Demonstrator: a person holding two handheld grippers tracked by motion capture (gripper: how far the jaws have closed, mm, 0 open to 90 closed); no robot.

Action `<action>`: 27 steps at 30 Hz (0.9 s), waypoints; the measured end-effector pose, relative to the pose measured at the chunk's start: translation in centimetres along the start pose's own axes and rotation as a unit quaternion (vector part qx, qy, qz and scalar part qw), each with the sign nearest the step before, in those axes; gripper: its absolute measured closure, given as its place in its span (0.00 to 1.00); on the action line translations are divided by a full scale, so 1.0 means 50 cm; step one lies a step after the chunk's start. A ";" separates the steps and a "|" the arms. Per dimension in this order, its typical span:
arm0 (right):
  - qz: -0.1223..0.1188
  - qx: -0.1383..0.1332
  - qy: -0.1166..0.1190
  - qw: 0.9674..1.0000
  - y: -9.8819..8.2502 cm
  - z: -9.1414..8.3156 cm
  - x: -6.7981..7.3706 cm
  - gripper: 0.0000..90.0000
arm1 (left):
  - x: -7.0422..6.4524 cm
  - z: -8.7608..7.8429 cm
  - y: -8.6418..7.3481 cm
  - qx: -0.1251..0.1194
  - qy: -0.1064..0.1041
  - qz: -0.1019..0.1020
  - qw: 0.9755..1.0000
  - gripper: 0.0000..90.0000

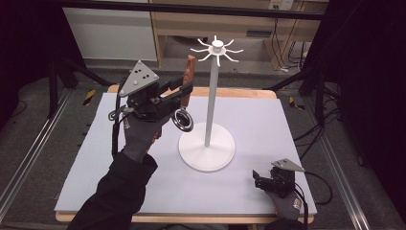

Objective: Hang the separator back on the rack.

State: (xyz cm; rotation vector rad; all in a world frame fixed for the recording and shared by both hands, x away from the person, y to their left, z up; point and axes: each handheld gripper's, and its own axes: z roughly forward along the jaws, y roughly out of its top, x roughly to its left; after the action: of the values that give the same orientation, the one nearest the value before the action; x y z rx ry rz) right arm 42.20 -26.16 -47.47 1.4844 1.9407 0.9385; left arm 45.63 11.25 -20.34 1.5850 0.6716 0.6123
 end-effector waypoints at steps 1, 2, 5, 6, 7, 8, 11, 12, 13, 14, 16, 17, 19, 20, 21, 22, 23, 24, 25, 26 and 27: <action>0.002 0.000 0.000 1.000 0.000 0.000 0.001 0.12 | 0.000 0.001 0.001 0.000 0.000 0.000 1.000 0.75; 0.004 0.001 0.000 1.000 0.000 0.000 0.001 0.12 | 0.000 0.001 0.001 0.000 0.000 0.000 1.000 0.75; 0.000 0.000 0.000 1.000 0.000 0.000 0.000 0.12 | -0.002 0.007 0.005 -0.001 -0.002 0.002 1.000 0.75; 0.001 0.000 0.001 1.000 0.000 0.000 0.000 0.12 | -0.003 0.008 0.006 -0.001 -0.003 0.000 1.000 0.75; 0.000 0.000 0.000 1.000 0.000 0.000 0.000 0.12 | -0.004 0.010 0.006 0.000 -0.004 -0.001 1.000 0.75; 0.000 0.000 0.000 1.000 0.000 0.000 0.000 0.12 | -0.004 0.012 0.006 0.001 -0.004 0.001 1.000 0.75; 0.006 0.001 0.003 1.000 0.000 -0.001 0.001 0.12 | -0.003 0.016 0.006 0.001 -0.004 -0.001 1.000 0.75; 0.006 0.001 0.003 1.000 0.000 -0.001 0.001 0.12 | -0.002 0.016 0.006 0.001 -0.004 -0.001 1.000 0.75; -0.001 0.000 0.003 1.000 0.000 -0.001 -0.001 0.12 | -0.002 0.017 0.007 0.001 -0.005 0.000 1.000 0.75; 0.000 0.000 0.001 1.000 0.000 0.000 0.000 0.12 | -0.002 0.017 0.007 0.001 -0.005 -0.001 1.000 0.75; 0.001 0.000 0.001 1.000 0.000 0.000 0.000 0.12 | -0.001 0.017 0.008 0.001 -0.003 0.000 1.000 0.75; 0.002 0.001 0.002 1.000 0.000 0.000 0.001 0.12 | -0.001 0.018 0.008 0.001 -0.002 0.000 1.000 0.75; 0.001 0.001 0.001 1.000 0.000 0.000 0.001 0.12 | 0.001 0.019 0.010 0.002 0.001 0.000 1.000 0.75; 0.000 0.000 0.002 1.000 0.000 0.000 0.000 0.12 | 0.003 0.020 0.010 0.002 0.001 0.000 1.000 0.75; 0.002 0.001 0.003 1.000 0.000 -0.001 0.001 0.12 | 0.004 0.020 0.011 0.002 0.001 0.001 1.000 0.75; 0.002 0.001 0.003 1.000 0.000 -0.001 0.001 0.12 | 0.004 0.020 0.011 0.002 0.001 0.001 1.000 0.75; 0.000 0.000 0.002 1.000 0.000 -0.001 0.000 0.12 | 0.004 0.020 0.010 0.002 0.001 0.001 1.000 0.75; -0.001 0.000 0.001 1.000 0.000 0.000 0.000 0.12 | 0.004 0.019 0.009 0.002 0.001 0.001 1.000 0.75; 0.003 0.001 0.003 1.000 0.000 -0.001 0.001 0.12 | 0.003 0.018 0.008 0.002 0.000 0.001 1.000 0.75; 0.002 0.001 0.003 1.000 0.000 -0.001 0.001 0.12 | 0.003 0.017 0.007 0.002 0.000 0.002 1.000 0.75; 0.000 0.000 0.003 1.000 0.000 -0.001 0.000 0.12 | 0.003 0.016 0.007 0.002 -0.001 0.002 1.000 0.75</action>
State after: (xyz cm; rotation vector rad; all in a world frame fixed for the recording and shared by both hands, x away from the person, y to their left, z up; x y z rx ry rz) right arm 42.17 -26.18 -47.41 1.4845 1.9452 0.9439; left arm 46.33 10.76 -20.08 1.5901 0.6693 0.6135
